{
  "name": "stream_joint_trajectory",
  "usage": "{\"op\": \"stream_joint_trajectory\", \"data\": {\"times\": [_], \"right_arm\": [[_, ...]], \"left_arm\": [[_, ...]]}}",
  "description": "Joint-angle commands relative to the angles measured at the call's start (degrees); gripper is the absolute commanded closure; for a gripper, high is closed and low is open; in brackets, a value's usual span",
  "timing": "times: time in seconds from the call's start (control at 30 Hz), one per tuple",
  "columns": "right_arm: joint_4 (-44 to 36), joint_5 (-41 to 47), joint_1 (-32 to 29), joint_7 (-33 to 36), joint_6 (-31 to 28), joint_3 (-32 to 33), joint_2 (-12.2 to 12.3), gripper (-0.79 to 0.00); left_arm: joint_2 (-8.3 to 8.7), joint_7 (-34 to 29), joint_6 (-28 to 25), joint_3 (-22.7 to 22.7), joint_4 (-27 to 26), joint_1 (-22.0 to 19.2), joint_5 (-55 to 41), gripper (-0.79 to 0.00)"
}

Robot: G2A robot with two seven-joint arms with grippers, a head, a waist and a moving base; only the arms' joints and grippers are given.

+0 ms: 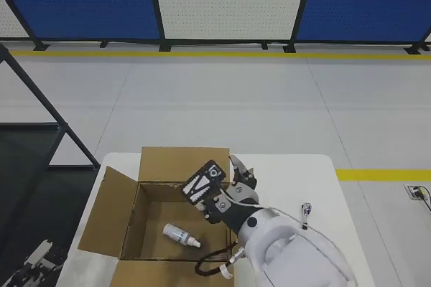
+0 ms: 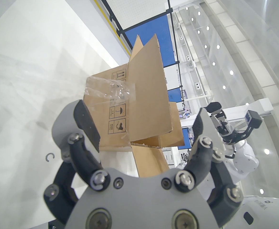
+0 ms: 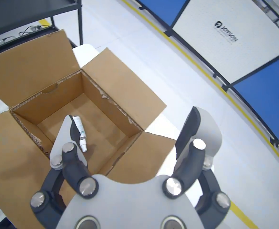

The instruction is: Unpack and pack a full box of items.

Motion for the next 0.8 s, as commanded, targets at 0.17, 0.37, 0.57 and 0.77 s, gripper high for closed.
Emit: {"op": "stream_joint_trajectory", "data": {"times": [0.17,0.37,0.57,0.77], "right_arm": [[-7.7,-2.4,-7.9,3.0,1.2,10.2,1.1,-0.785],[-7.4,-1.1,-15.3,1.9,4.6,20.0,1.7,-0.785],[-3.8,-0.4,-22.0,-2.1,9.4,27.9,2.2,-0.785],[2.0,1.8,-25.7,-5.3,15.2,31.7,2.3,-0.785]], "left_arm": [[0.0,0.0,0.0,0.0,0.0,0.0,0.0,-0.785],[0.0,0.0,0.0,0.0,0.0,0.0,0.0,-0.785],[0.0,0.0,0.0,0.0,0.0,0.0,0.0,-0.785],[0.0,0.0,0.0,0.0,0.0,0.0,0.0,-0.785]]}}
